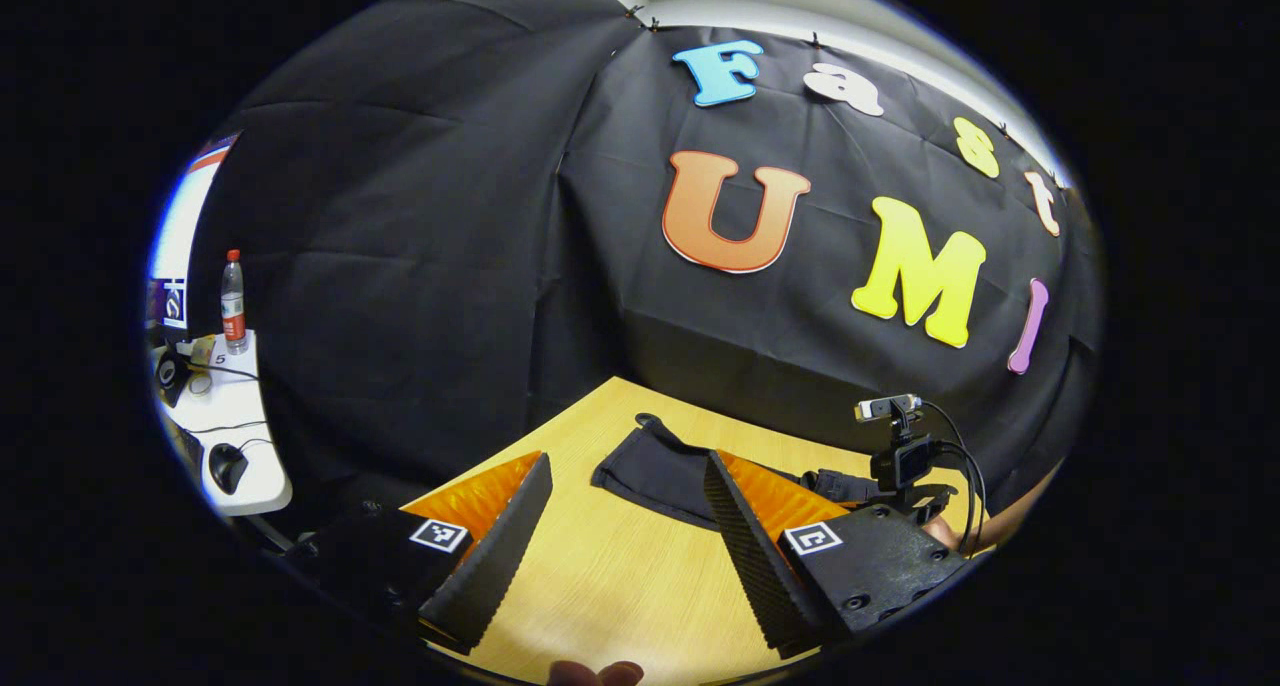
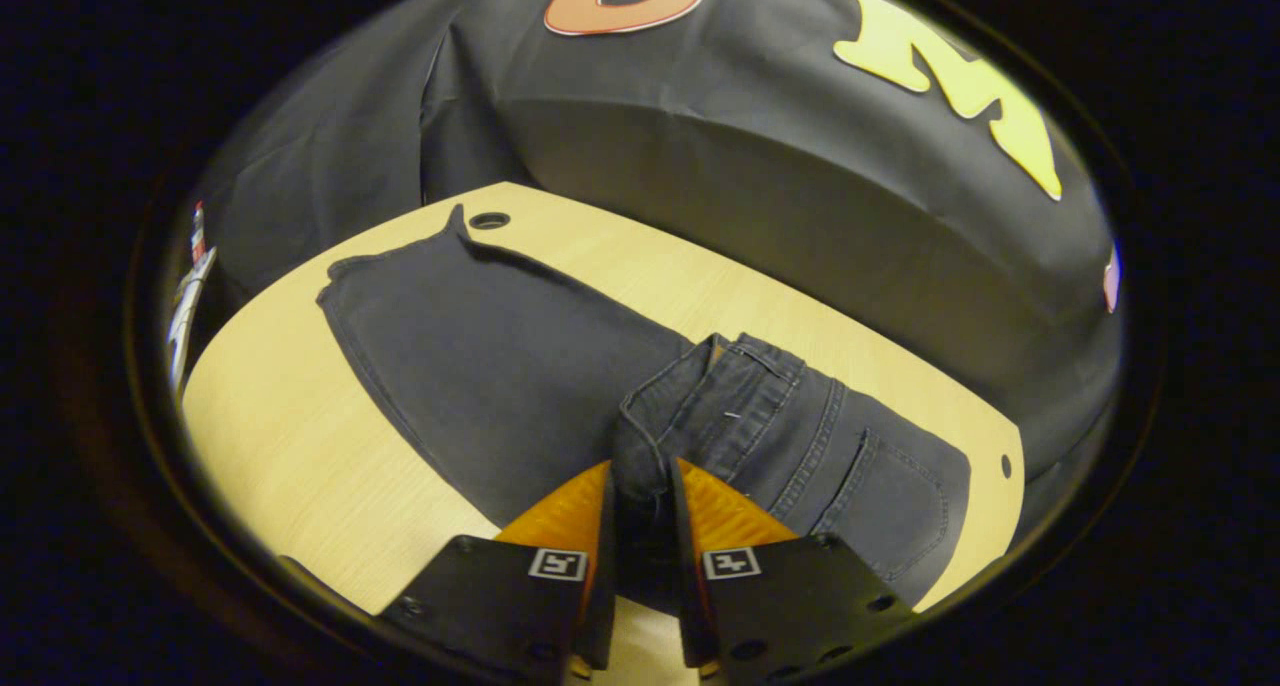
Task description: Grasp the waist and the cuffs of the jeans and fold them to make the two legs overlap; first hold the waist and fold one-third of the jeans toward the cuffs, then hold the cuffs and fold the remaining one-third in the same direction to finish folding.
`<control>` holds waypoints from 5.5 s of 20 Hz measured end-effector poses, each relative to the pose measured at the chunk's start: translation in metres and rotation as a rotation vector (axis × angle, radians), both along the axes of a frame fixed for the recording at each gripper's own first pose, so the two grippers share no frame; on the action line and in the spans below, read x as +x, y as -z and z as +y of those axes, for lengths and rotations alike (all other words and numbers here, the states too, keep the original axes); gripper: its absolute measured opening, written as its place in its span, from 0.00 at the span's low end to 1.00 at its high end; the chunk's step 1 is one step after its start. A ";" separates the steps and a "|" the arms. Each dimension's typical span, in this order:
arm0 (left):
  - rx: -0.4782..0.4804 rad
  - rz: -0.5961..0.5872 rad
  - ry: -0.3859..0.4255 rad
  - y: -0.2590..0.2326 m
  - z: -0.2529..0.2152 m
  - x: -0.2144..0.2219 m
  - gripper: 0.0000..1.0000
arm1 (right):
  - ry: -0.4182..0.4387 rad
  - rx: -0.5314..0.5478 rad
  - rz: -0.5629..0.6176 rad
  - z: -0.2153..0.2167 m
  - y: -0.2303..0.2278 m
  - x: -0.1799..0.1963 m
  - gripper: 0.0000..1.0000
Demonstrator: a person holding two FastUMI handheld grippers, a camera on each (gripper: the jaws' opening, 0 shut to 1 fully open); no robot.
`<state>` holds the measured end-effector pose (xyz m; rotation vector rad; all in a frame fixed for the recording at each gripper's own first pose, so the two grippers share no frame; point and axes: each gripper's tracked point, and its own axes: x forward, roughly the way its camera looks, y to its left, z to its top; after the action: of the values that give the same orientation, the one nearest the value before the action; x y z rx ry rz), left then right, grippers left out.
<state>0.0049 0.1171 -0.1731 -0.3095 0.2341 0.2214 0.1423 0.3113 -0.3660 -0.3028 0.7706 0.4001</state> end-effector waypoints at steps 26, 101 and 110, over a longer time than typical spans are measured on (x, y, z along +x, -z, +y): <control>-1.005 0.221 -0.176 0.176 0.012 0.134 0.98 | 0.256 0.289 -0.201 -0.220 -0.256 -0.077 0.98; 0.171 -0.211 0.441 -0.165 -0.316 0.138 0.99 | 0.426 0.275 -0.714 -0.334 -0.388 -0.094 0.96; 0.147 -0.282 0.328 -0.222 -0.275 0.102 0.97 | 0.462 0.319 -0.694 -0.289 -0.389 -0.100 0.96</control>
<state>0.1066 -0.1582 0.0488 -0.1506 -0.0128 -0.1292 0.0424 0.0225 0.0233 0.0492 0.0748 -0.0352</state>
